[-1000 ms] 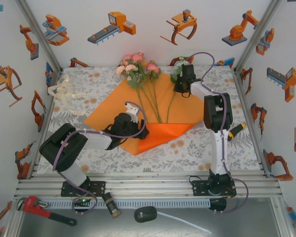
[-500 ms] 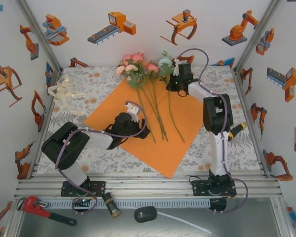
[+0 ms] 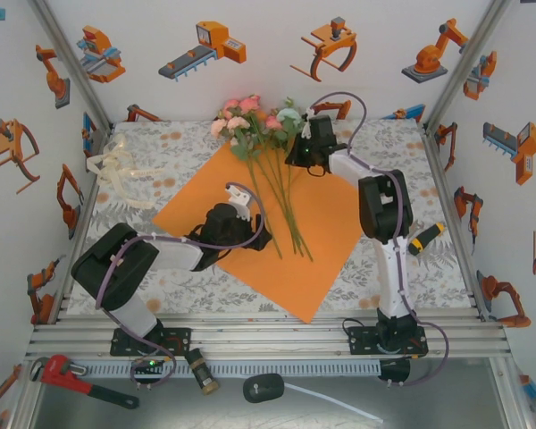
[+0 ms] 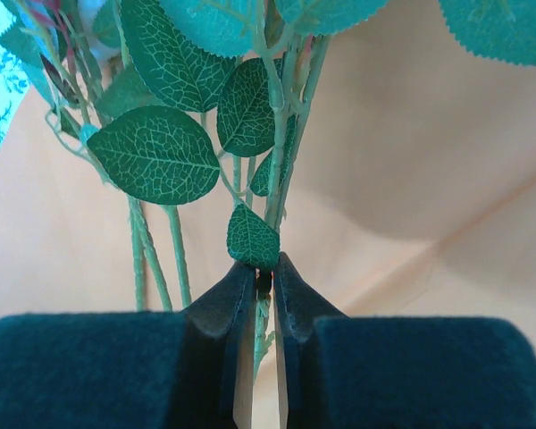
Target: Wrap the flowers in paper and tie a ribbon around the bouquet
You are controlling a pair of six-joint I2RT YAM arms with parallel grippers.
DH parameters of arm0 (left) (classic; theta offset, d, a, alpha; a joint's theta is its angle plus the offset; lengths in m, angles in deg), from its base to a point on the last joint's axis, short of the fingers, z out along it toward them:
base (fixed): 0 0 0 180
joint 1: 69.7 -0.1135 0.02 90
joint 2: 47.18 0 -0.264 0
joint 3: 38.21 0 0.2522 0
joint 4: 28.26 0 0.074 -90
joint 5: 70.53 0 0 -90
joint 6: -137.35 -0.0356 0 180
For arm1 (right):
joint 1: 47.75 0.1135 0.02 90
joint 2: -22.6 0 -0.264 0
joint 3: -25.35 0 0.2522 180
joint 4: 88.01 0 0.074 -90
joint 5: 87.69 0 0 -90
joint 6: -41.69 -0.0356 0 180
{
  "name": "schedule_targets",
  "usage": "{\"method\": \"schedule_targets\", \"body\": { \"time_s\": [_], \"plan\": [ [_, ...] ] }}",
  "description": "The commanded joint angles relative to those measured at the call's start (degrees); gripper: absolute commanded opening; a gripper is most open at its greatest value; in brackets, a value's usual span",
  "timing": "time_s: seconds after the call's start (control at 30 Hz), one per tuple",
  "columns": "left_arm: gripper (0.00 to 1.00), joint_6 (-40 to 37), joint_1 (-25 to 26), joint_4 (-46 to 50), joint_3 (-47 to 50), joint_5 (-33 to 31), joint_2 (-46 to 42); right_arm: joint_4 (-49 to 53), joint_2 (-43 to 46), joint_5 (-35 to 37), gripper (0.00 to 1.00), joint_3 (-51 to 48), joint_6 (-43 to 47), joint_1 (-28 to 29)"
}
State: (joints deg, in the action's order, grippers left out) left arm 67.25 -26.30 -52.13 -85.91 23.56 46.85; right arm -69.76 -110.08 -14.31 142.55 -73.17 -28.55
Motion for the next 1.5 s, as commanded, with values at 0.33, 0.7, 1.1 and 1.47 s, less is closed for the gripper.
{"method": "schedule_targets", "body": {
  "time_s": [0.33,0.7,1.1,1.47],
  "plan": [
    [0.67,0.0,-0.4,2.0,0.1,-0.6,-2.5,8.7,-12.2,6.8,0.14,22.1,0.6,0.0],
    [0.67,-2.1,-0.4,4.7,0.2,-0.8,-5.4,9.2,-1.6,9.9,0.46,12.5,1.4,-1.3],
    [0.67,3.2,1.2,16.6,3.5,-6.0,-20.0,13.6,46.4,18.0,0.5,-38.2,-14.4,-3.5],
    [0.67,19.3,3.1,30.2,6.4,-16.9,-26.6,27.9,67.9,11.2,0.57,-66.6,-32.0,7.2]
  ]
}}
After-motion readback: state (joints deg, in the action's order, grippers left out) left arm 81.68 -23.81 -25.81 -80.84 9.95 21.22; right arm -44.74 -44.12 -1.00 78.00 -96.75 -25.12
